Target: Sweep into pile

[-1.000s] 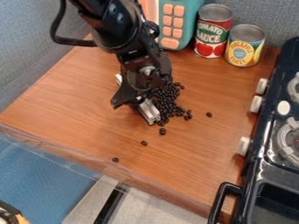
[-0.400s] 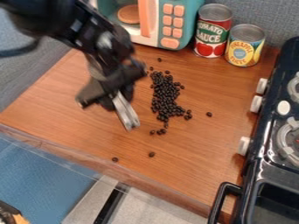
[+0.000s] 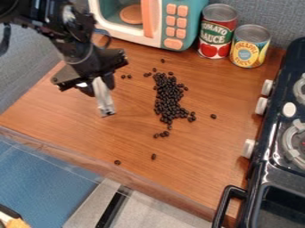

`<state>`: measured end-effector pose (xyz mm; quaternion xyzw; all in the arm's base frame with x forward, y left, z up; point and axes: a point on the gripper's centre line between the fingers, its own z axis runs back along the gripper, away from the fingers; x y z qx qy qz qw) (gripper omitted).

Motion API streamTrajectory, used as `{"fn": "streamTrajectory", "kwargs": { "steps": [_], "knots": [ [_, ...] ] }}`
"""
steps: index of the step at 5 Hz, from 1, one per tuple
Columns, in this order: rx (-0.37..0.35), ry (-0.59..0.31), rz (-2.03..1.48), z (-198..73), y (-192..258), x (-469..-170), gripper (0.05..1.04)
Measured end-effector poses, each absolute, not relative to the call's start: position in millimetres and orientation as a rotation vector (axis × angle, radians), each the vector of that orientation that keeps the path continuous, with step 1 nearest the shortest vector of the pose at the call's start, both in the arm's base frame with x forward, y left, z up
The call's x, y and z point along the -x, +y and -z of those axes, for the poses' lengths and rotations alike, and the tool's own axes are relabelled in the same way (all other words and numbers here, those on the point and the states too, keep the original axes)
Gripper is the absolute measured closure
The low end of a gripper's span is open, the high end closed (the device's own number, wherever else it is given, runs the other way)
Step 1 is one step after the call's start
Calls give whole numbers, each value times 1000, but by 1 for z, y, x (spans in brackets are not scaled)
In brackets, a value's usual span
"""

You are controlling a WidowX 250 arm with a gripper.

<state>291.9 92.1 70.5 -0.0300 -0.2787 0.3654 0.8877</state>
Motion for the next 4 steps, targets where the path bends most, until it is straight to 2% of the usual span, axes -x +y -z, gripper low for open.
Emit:
{"fn": "streamTrajectory", "kwargs": {
  "steps": [2, 4],
  "knots": [
    [22, -596, -497, -44, 139, -314, 703],
    [141, -563, -53, -37, 161, -343, 703]
  ]
}}
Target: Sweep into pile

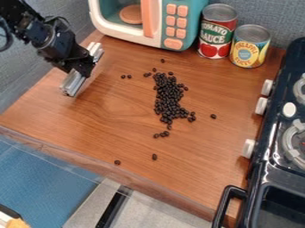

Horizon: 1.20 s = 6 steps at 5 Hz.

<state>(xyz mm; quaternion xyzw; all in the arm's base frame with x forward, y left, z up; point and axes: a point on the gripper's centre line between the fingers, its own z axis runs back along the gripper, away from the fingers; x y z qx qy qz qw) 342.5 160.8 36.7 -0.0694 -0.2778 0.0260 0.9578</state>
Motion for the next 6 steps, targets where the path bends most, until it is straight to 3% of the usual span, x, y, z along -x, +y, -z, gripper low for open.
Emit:
{"fn": "streamTrajectory", "kwargs": {
  "steps": [2, 4, 6],
  "knots": [
    [174, -477, 445, -31, 157, -367, 703],
    [155, -455, 615, -19, 152, -386, 703],
    [58, -481, 675, -20, 130, -410, 703]
  ]
}}
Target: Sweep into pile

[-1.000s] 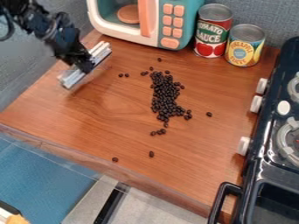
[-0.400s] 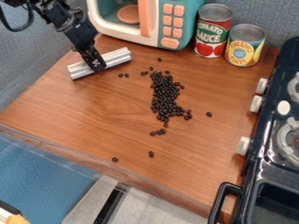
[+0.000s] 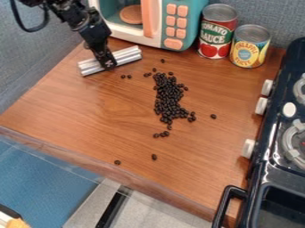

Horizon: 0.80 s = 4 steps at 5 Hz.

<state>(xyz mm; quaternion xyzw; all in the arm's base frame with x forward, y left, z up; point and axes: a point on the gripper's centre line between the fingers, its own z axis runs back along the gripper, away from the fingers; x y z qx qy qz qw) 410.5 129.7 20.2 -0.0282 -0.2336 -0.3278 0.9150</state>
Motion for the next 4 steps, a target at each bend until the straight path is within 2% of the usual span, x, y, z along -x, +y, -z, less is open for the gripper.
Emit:
{"fn": "streamTrajectory", "kwargs": {
  "steps": [2, 4],
  "knots": [
    [-11, -498, 734, -19, 103, -429, 703],
    [-7, -500, 798, -15, 84, -421, 703]
  ]
}}
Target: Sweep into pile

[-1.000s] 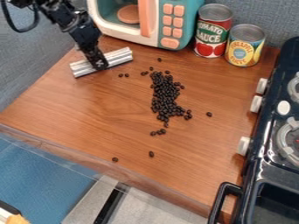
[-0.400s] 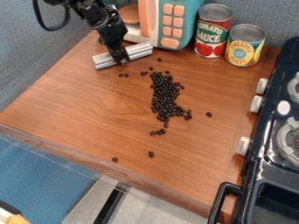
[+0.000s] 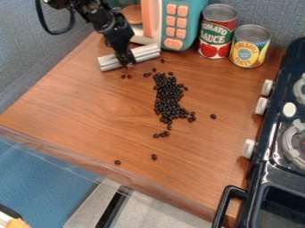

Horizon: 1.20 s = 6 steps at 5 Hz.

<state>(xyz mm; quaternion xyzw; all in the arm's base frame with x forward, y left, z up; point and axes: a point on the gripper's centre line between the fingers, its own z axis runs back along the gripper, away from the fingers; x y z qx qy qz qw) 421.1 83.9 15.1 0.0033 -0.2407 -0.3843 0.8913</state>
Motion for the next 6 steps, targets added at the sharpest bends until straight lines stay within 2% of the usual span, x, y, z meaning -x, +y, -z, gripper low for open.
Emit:
{"fn": "streamTrajectory", "kwargs": {
  "steps": [2, 6],
  "knots": [
    [44, -506, 903, -17, 48, -400, 703],
    [105, -531, 881, -17, 29, -385, 703]
  ]
}}
